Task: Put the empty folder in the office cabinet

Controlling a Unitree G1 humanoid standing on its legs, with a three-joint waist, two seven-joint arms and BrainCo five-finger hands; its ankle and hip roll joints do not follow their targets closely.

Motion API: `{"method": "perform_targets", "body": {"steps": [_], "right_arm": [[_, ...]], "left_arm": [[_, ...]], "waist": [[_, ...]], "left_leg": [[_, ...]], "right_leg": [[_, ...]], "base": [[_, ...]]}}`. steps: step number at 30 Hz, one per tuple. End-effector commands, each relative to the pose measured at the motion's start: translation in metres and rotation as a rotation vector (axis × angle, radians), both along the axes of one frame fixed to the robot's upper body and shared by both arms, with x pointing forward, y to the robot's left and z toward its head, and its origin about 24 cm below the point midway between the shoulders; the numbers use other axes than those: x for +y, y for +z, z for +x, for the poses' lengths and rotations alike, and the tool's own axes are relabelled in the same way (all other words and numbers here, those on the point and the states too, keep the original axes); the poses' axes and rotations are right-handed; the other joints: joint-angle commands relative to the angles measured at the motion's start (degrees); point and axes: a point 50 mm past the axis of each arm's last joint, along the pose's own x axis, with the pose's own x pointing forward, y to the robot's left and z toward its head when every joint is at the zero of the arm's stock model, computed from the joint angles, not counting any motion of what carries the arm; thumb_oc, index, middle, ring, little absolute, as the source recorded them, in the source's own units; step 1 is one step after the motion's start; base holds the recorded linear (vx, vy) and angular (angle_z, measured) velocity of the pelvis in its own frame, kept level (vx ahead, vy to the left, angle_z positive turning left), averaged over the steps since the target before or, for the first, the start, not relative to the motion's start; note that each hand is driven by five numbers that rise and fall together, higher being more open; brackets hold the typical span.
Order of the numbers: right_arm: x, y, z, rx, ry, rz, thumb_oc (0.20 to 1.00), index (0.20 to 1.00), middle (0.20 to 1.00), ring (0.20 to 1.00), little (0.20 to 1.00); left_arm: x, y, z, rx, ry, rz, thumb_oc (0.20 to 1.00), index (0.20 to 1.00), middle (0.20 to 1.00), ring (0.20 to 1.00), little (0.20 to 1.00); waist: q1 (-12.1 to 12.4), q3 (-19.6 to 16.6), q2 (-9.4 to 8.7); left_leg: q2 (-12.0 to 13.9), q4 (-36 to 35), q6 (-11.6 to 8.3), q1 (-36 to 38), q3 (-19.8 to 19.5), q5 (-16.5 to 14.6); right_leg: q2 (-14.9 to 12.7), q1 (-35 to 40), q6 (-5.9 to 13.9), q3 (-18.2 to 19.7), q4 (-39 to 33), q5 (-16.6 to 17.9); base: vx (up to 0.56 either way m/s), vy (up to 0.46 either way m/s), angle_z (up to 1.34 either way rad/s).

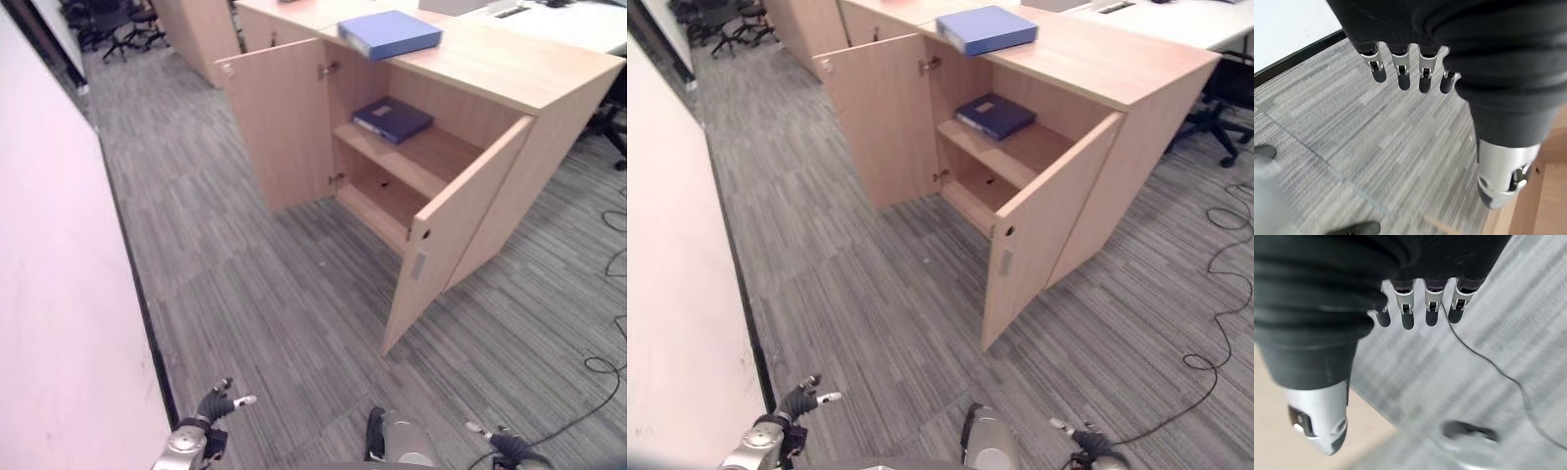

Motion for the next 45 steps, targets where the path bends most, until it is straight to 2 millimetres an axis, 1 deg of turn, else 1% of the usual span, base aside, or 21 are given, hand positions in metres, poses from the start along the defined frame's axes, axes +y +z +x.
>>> {"method": "perform_targets", "body": {"steps": [1, 3, 7, 11, 12, 16, 19, 23, 26, 27, 28, 29, 30, 31, 32, 33, 36, 38, 40, 44, 45], "right_arm": [[-0.009, 0.008, 0.013, -0.054, -0.027, -0.017, 1.0, 1.0, 1.0, 1.0, 1.0], [-0.011, 0.009, 0.011, -0.052, -0.027, -0.017, 1.0, 1.0, 1.0, 1.0, 1.0], [-0.017, 0.01, 0.001, -0.044, -0.043, -0.017, 1.0, 1.0, 1.0, 1.0, 1.0], [-0.02, 0.012, 0.003, -0.054, -0.047, -0.028, 1.0, 1.0, 1.0, 1.0, 1.0], [-0.018, 0.012, 0.005, -0.069, -0.051, -0.022, 1.0, 1.0, 1.0, 1.0, 1.0], [-0.007, 0.01, 0.017, -0.103, -0.03, 0.007, 1.0, 1.0, 1.0, 1.0, 1.0], [0.002, 0.004, 0.013, -0.094, -0.03, 0.039, 1.0, 1.0, 1.0, 1.0, 1.0], [0.01, -0.004, -0.004, -0.08, -0.098, 0.083, 1.0, 1.0, 1.0, 1.0, 1.0], [0.018, -0.01, -0.016, -0.063, -0.14, 0.122, 1.0, 1.0, 1.0, 1.0, 1.0], [0.027, -0.01, 0.002, -0.096, -0.119, 0.135, 1.0, 1.0, 1.0, 1.0, 1.0], [0.028, -0.01, 0.003, -0.096, -0.118, 0.135, 1.0, 1.0, 1.0, 1.0, 1.0], [0.033, -0.01, 0.009, -0.108, -0.097, 0.144, 1.0, 1.0, 1.0, 1.0, 1.0], [0.038, -0.011, 0.014, -0.116, -0.081, 0.154, 1.0, 1.0, 1.0, 1.0, 1.0], [0.042, -0.011, 0.016, -0.121, -0.066, 0.165, 1.0, 1.0, 1.0, 1.0, 1.0], [0.048, -0.011, 0.022, -0.137, -0.037, 0.178, 1.0, 1.0, 1.0, 1.0, 1.0], [0.048, -0.011, 0.022, -0.138, -0.037, 0.178, 1.0, 1.0, 1.0, 1.0, 1.0], [0.054, -0.011, 0.028, -0.151, -0.024, 0.188, 1.0, 1.0, 1.0, 1.0, 1.0], [0.056, -0.012, 0.028, -0.143, -0.008, 0.191, 1.0, 1.0, 1.0, 1.0, 1.0], [0.054, -0.012, 0.025, -0.139, -0.014, 0.188, 1.0, 1.0, 1.0, 1.0, 1.0], [0.045, -0.005, 0.035, -0.161, 0.013, 0.154, 1.0, 1.0, 1.0, 1.0, 1.0], [0.037, -0.001, 0.038, -0.161, 0.024, 0.124, 1.0, 1.0, 1.0, 1.0, 1.0]], "left_arm": [[0.0, 0.015, 0.031, -0.13, 0.034, -0.016, 1.0, 1.0, 1.0, 1.0, 1.0], [-0.002, 0.015, 0.03, -0.132, 0.032, -0.023, 1.0, 1.0, 1.0, 1.0, 1.0], [-0.003, 0.015, 0.028, -0.132, 0.015, -0.024, 1.0, 1.0, 1.0, 1.0, 1.0], [-0.005, 0.015, 0.027, -0.134, 0.018, -0.029, 1.0, 1.0, 1.0, 1.0, 1.0], [-0.005, 0.015, 0.028, -0.131, 0.023, -0.032, 1.0, 1.0, 1.0, 1.0, 1.0], [-0.003, 0.013, 0.023, -0.127, 0.056, -0.031, 1.0, 1.0, 1.0, 1.0, 1.0], [-0.005, 0.01, 0.021, -0.119, 0.063, -0.033, 1.0, 1.0, 1.0, 1.0, 1.0], [-0.013, 0.013, 0.031, -0.13, -0.029, -0.024, 1.0, 1.0, 1.0, 1.0, 1.0], [-0.014, 0.023, 0.047, -0.176, -0.096, 0.002, 1.0, 1.0, 1.0, 1.0, 1.0], [-0.008, 0.032, 0.059, -0.217, -0.106, 0.035, 1.0, 1.0, 1.0, 1.0, 1.0], [-0.008, 0.032, 0.059, -0.218, -0.106, 0.035, 1.0, 1.0, 1.0, 1.0, 1.0], [-0.007, 0.035, 0.061, -0.231, -0.107, 0.03, 1.0, 1.0, 1.0, 1.0, 1.0], [-0.008, 0.036, 0.062, -0.237, -0.105, 0.023, 1.0, 1.0, 1.0, 1.0, 1.0], [-0.008, 0.036, 0.061, -0.24, -0.103, 0.015, 1.0, 1.0, 1.0, 1.0, 1.0], [-0.006, 0.036, 0.059, -0.236, -0.099, 0.014, 1.0, 1.0, 1.0, 1.0, 1.0], [-0.006, 0.036, 0.059, -0.236, -0.099, 0.014, 1.0, 1.0, 1.0, 1.0, 1.0], [-0.003, 0.031, 0.05, -0.201, -0.08, 0.016, 1.0, 1.0, 1.0, 1.0, 1.0], [-0.004, 0.028, 0.045, -0.189, -0.075, 0.007, 1.0, 1.0, 1.0, 1.0, 1.0], [-0.008, 0.026, 0.041, -0.186, -0.074, -0.008, 1.0, 1.0, 1.0, 1.0, 1.0], [-0.011, 0.027, 0.043, -0.213, -0.016, -0.049, 1.0, 1.0, 1.0, 1.0, 1.0], [-0.017, 0.025, 0.043, -0.22, 0.013, -0.077, 1.0, 1.0, 1.0, 1.0, 1.0]], "waist": [[-0.3, 5.4, 1.84], [0.6, 5.5, 1.46], [2.0, 5.8, 2.32], [2.8, 6.1, 3.44], [3.3, 6.1, 3.94], [4.8, 5.1, 4.11], [3.9, 3.7, 4.27], [1.5, 2.2, 3.63], [0.2, 1.3, 1.25], [1.6, 2.4, 0.01], [1.6, 2.3, 0.0], [2.4, 2.7, 0.32], [2.6, 2.8, 0.39], [2.3, 3.3, 0.43], [2.9, 4.5, 0.34], [2.9, 4.5, 0.42], [4.4, 5.7, 0.33], [5.6, 5.5, 0.14], [5.9, 5.6, -0.01], [7.2, 7.0, 0.59], [7.5, 7.6, 1.11]], "left_leg": [[-0.4, 2.5, 1.8, -0.3, 2.7, 7.4], [0.0, 0.3, 2.28, -4.1, 2.2, 7.2], [2.9, -15.3, 2.74, -5.4, -0.1, 9.9], [4.7, -24.9, 1.59, -6.6, -4.4, 13.2], [6.1, -28.7, 1.2, -8.0, -7.1, 15.1], [9.2, -34.0, -0.4, -9.1, -18.5, 16.3], [10.3, -34.2, -1.43, -8.5, -20.4, 16.1], [9.5, -31.2, -2.4, -9.8, -17.3, 13.8], [6.1, -26.9, -2.34, -10.7, -13.2, 8.9], [4.6, -27.5, -0.29, -8.4, -6.3, 6.1], [4.6, -27.5, -0.24, -8.5, -6.3, 6.3], [3.8, -27.8, 0.75, -7.5, -3.7, 5.7], [2.5, -28.0, 2.02, -7.2, -2.3, 5.5], [0.8, -28.2, 3.4, -6.4, -1.3, 5.1], [-3.1, -28.8, 6.23, -5.0, 0.5, 4.5], [-2.9, -28.9, 6.22, -5.1, 0.6, 4.6], [-7.4, -29.7, 8.62, -3.7, 2.8, 3.8], [-9.2, -29.5, 9.07, -2.9, 4.0, 2.8], [-10.5, -27.2, 9.11, -3.2, 3.7, 1.9], [-10.9, -17.4, 7.49, -8.8, 0.6, 1.2], [-10.1, -14.5, 5.27, -10.3, -3.9, 1.5]], "right_leg": [[-2.8, 10.4, 4.45, 2.3, -13.8, 4.3], [-2.7, 12.9, 4.78, 4.6, -14.1, 2.8], [-2.8, 15.4, 5.71, 8.4, -10.3, -1.3], [-2.9, 16.8, 7.0, 11.2, -7.2, -4.4], [-2.5, 17.4, 7.43, 13.6, -4.7, -6.5], [-3.0, 15.2, 8.72, 24.5, 4.1, -12.4], [-5.0, 13.3, 10.54, 28.0, 4.6, -13.4], [-10.7, 15.1, 14.23, 29.4, -0.8, -9.5], [-15.7, 15.2, 15.76, 29.3, -5.6, -0.8], [-19.8, 8.1, 14.99, 20.1, -2.0, 10.6], [-19.9, 7.9, 14.99, 20.1, -2.1, 10.8], [-19.9, 7.0, 14.2, 13.6, 0.5, 9.8], [-18.2, 6.0, 13.71, 11.2, 3.3, 8.3], [-14.0, 5.2, 13.38, 11.0, 6.6, 5.7], [-5.5, 3.7, 13.4, 10.1, 10.4, 2.1], [-5.4, 3.6, 13.34, 10.2, 10.3, 2.3], [0.6, 2.8, 12.55, 2.7, 12.6, -0.2], [0.3, 4.6, 9.8, 0.0, 9.3, -2.8], [0.4, 8.4, 6.44, 2.6, 3.6, -4.6], [0.7, 9.8, 4.42, 6.4, -2.5, -3.8], [-0.1, 10.4, 4.64, 8.0, -4.3, -3.8]], "base": [[0.41, -0.08, -0.91], [0.34, 0.052, -0.94], [0.35, 0.168, -0.68], [0.33, 0.217, -0.66], [0.39, 0.237, -0.5], [0.49, 0.423, -1.23], [0.15, 0.391, -1.19], [0.14, 0.544, -0.19], [0.12, 0.57, 0.02], [0.03, 0.61, -0.46], [-0.04, 0.705, -1.06], [-0.05, 0.447, -1.37], [-0.06, 0.672, -1.01], [-0.08, 0.81, -0.58], [-0.06, 0.601, -0.2], [-0.07, 0.491, -0.43], [-0.04, 0.275, -0.31], [0.0, 0.137, -0.19], [0.0, 0.033, -0.16], [-0.16, 0.092, -0.16], [-0.12, 0.212, -0.61]]}}
